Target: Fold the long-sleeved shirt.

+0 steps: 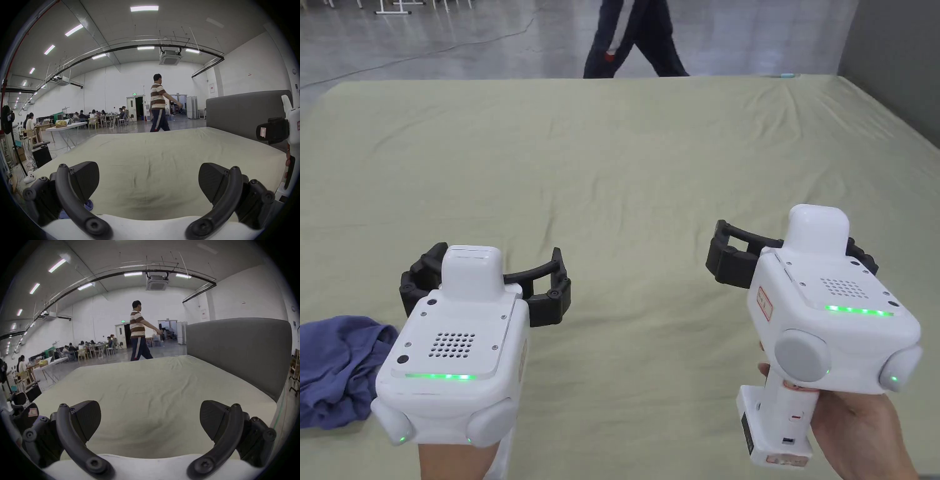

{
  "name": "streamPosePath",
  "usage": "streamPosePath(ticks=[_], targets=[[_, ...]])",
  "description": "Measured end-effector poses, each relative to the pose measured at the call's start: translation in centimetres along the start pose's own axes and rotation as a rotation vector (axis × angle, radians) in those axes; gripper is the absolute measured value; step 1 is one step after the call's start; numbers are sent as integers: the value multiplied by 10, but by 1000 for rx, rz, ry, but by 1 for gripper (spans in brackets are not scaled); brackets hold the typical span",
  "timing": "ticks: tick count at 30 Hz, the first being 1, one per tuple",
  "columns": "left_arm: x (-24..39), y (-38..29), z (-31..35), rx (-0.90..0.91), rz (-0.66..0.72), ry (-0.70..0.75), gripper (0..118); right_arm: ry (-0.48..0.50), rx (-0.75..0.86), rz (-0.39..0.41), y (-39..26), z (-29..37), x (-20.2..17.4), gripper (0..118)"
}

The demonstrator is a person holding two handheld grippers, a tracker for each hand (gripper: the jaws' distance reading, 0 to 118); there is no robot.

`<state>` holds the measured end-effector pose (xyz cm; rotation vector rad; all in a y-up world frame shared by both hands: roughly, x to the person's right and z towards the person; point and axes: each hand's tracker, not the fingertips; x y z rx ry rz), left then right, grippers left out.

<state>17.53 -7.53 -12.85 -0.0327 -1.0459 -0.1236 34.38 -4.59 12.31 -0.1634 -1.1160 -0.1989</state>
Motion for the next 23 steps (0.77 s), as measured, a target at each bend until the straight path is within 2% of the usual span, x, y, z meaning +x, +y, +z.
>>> streamPosePath(ticks=[6, 12, 15, 20, 23], targets=[[-1, 1, 0, 4, 3, 1, 118, -76, 14, 22, 2, 2, 4, 118], [1, 0, 1, 3, 1, -6, 118, -12, 48, 11, -9, 4, 19, 118], [1, 0, 1, 7, -1, -5, 118, -64, -1, 42, -13, 0, 18, 118], [1, 1, 1, 6, 15, -4, 118, -23, 41, 81, -14, 5, 19, 118], [1, 0, 0, 2, 13, -3, 118, -12, 52, 74, -11, 7, 18, 118]])
